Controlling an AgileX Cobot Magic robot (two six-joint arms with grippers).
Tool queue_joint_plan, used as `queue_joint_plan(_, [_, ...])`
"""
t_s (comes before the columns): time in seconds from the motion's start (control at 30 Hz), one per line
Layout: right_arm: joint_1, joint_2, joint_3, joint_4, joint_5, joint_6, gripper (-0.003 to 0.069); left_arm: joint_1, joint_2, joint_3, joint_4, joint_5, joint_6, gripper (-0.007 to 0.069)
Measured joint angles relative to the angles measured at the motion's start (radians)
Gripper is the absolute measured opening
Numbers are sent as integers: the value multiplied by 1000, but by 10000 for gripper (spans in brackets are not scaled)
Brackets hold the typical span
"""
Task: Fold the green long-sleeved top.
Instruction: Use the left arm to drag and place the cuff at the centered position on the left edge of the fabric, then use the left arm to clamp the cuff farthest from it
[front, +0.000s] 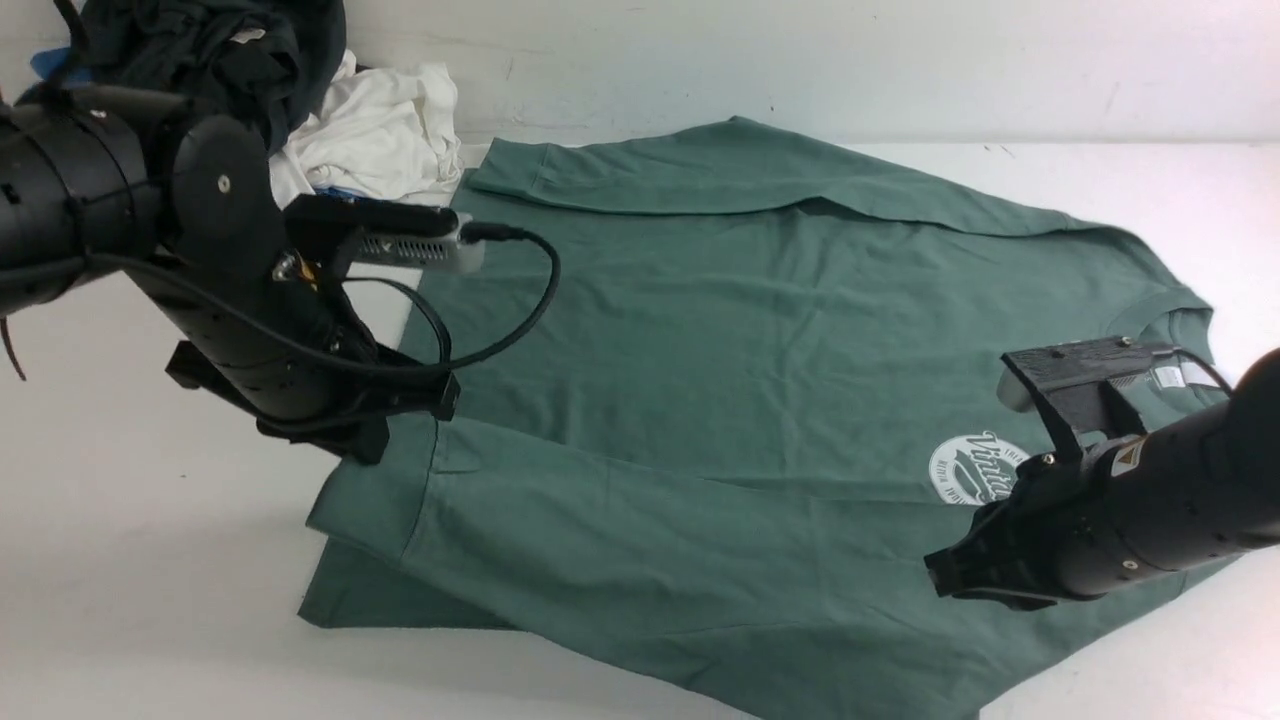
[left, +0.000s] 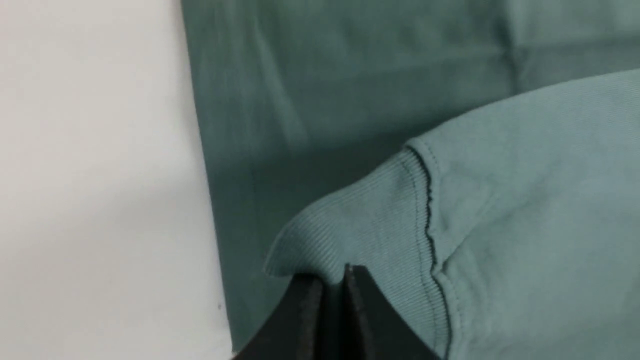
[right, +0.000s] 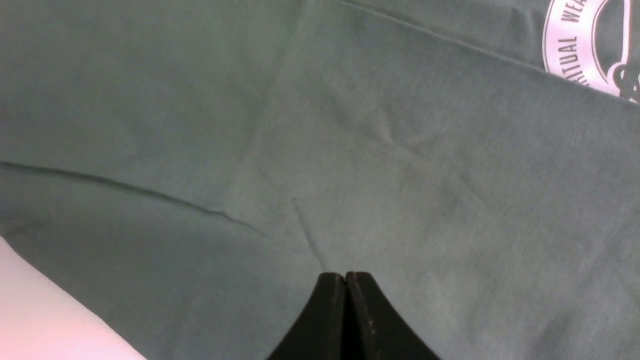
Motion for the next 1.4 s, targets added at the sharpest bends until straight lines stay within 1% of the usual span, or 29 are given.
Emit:
queue_joint_plan(0.1, [0, -1, 0, -71, 4, 0, -10, 0, 1, -124, -16, -23, 99, 16])
queue_joint_plan(0.13, [0, -1, 0, -84, 4, -1, -10, 0, 0, -131, -16, -26, 99, 16])
queue_joint_plan(0.17, [0, -9, 0, -141, 8, -1, -10, 0, 9, -190, -15, -66, 130, 16])
queue_joint_plan(0.2, [0, -10, 0, -147, 9, -1, -10, 0, 13, -197, -14, -80, 136, 16])
queue_joint_plan(0.27, [0, -33, 0, -222, 13, 9, -10, 0, 50, -289, 5, -172, 154, 16])
queue_joint_plan(0.37, [0, -55, 0, -253, 13, 22, -10, 0, 111, -366, 24, -212, 154, 16])
queue_joint_plan(0.47, [0, -72, 0, -264, 8, 27, -10, 0, 249, -466, 36, -224, 153, 16])
queue_joint_plan(0.53, [0, -73, 0, -264, -7, 28, -10, 0, 366, -530, 40, -224, 151, 16])
queue_joint_plan(0.6, [0, -73, 0, -264, -14, 28, -10, 0, 415, -556, 41, -224, 149, 16])
queue_joint_plan(0.63, [0, -73, 0, -264, -25, 30, -10, 0, 490, -603, 42, -220, 143, 22])
queue_joint_plan(0.73, [0, -73, 0, -264, -37, 30, -10, 0, 590, -673, 45, -207, 137, 49])
queue_joint_plan(0.83, [0, -73, 0, -258, -42, 30, -10, 0, 661, -736, 71, -186, 103, 122])
queue_joint_plan(0.87, [0, -73, 0, -253, -42, 30, -10, 0, 677, -761, 93, -170, 79, 180])
queue_joint_plan(0.93, [0, -73, 0, -250, -42, 30, -9, 0, 681, -775, 112, -158, 56, 219])
queue_joint_plan(0.97, [0, -73, 0, -247, -45, 30, -8, 0, 682, -805, 148, -126, 33, 278])
queue_joint_plan(1.03, [0, -73, 0, -240, -46, 30, -5, 0, 682, -843, 195, -65, 27, 332])
queue_joint_plan(1.1, [0, -73, 0, -220, -46, 30, -2, 0, 682, -881, 239, 4, 25, 367])
queue_joint_plan(1.13, [0, -72, 0, -203, -47, 30, -1, 0, 682, -901, 252, 44, 25, 375])
queue_joint_plan(1.17, [0, -72, 0, -199, -47, 30, -1, 0, 682, -905, 252, 52, 25, 375])
queue_joint_plan(1.23, [0, -52, 0, -138, -59, 30, 0, 1, 680, -938, 255, 139, 26, 368])
queue_joint_plan(1.27, [0, -48, 0, -132, -61, 30, 0, 1, 680, -938, 253, 145, 26, 367])
queue_joint_plan(1.3, [0, -25, 0, -97, -77, 30, 0, 1, 678, -941, 239, 172, 34, 351])
queue_joint_plan(1.4, [0, 34, 0, -24, -133, 6, 0, 1, 691, -943, 180, 190, 55, 302])
